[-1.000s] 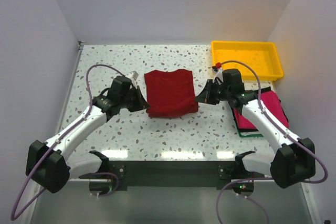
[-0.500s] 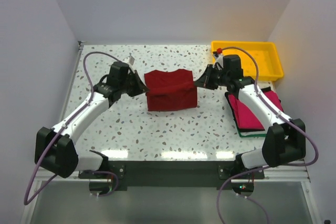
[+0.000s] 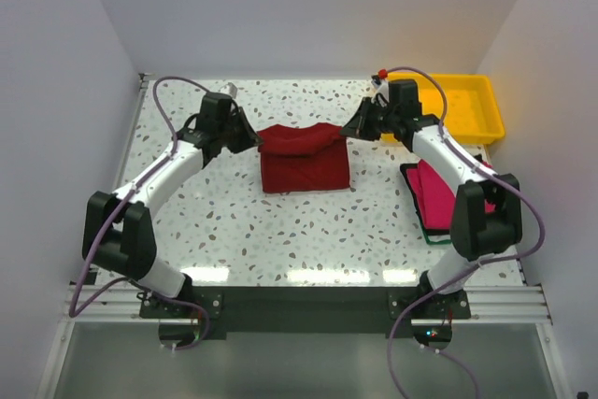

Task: Fold and stack the t-shirts
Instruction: Fold the tshirt

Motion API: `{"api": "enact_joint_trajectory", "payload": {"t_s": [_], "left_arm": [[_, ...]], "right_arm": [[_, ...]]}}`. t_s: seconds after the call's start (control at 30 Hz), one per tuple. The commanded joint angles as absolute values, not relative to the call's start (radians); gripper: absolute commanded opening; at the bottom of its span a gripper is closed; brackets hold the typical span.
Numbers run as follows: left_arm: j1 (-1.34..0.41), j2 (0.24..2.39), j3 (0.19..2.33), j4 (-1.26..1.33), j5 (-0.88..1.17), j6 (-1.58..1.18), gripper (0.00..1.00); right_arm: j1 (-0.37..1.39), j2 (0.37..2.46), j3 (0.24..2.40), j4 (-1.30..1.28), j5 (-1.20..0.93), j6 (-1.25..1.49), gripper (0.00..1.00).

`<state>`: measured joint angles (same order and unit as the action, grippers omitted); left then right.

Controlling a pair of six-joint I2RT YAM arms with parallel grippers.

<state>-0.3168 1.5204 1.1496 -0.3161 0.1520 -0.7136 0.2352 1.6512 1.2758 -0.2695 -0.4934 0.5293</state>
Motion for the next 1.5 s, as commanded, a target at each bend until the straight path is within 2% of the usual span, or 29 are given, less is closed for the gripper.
{"api": "enact_joint_trajectory", "payload": {"t_s": [0.0,0.33,0.83,1.1,1.47], "left_arm": [[-0.298,1.568,1.221,-0.244,0.118,-0.692,0.00],[-0.249,1.752,1.310,-0.207,0.137,-0.681,0.00],[-0.199,1.937,1.390,-0.114,0.196,-0.667,0.00],[-0.190,1.993,1.453,-0.118,0.265,-0.653,0.00],[-0.193,1.851,1.330,-0.052,0.275,-0.647,0.00]], "right_arm": [[0.229,1.707,1.351,-0.198,-0.503,0.508,0.00],[0.227,1.968,1.529,-0.126,-0.523,0.511,0.00],[0.212,2.151,1.623,-0.037,-0.522,0.540,0.00],[0.212,2.120,1.586,-0.032,-0.497,0.543,0.00],[0.210,1.899,1.428,-0.041,-0.430,0.523,0.00]]}}
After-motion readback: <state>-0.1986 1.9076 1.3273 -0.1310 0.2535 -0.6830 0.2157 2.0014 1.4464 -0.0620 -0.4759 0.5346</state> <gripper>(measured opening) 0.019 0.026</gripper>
